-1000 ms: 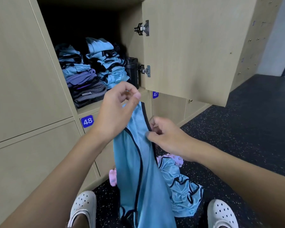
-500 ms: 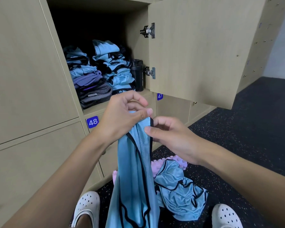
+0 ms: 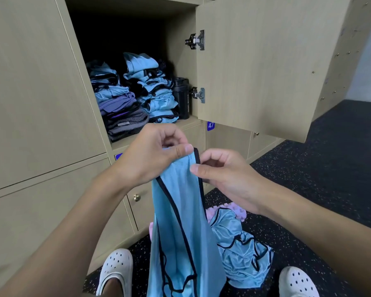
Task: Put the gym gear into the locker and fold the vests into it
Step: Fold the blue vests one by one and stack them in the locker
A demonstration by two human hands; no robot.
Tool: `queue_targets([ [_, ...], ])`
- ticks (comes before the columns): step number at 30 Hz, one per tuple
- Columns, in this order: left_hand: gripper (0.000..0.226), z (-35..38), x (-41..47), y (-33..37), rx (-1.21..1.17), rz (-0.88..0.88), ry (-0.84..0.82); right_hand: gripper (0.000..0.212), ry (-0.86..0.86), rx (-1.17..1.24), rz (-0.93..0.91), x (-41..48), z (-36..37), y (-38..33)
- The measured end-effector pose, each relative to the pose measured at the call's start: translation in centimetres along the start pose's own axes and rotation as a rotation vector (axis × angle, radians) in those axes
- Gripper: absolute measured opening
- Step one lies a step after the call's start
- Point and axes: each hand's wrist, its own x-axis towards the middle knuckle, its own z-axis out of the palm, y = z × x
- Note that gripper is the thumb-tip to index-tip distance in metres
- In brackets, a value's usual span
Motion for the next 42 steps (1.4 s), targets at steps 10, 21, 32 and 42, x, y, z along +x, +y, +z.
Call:
queue_targets([
  [10,0.019,0.8,-0.1,0.2,-0.105,-0.039,0.091,0.009,0.117,-0.093,-0.077,0.3,0.9,-0.4],
  [21,0.037,0.3,0.0,0.0,0.179,0.077,0.22,0.026,0.008,-0.203,0.071,0.1,0.7,0.0],
  [32,0.02,-2.1,-0.2,-0.5,0.191,0.034,0.419,0.014,-0.229,-0.484,0.14,-0.5,-0.8,0.0],
  [42,0.012,-2.2,-0.6,-0.8,0.151,-0.014,0.314,0.007,-0.156,-0.74,0.108,-0.5,-2.1,0.8],
])
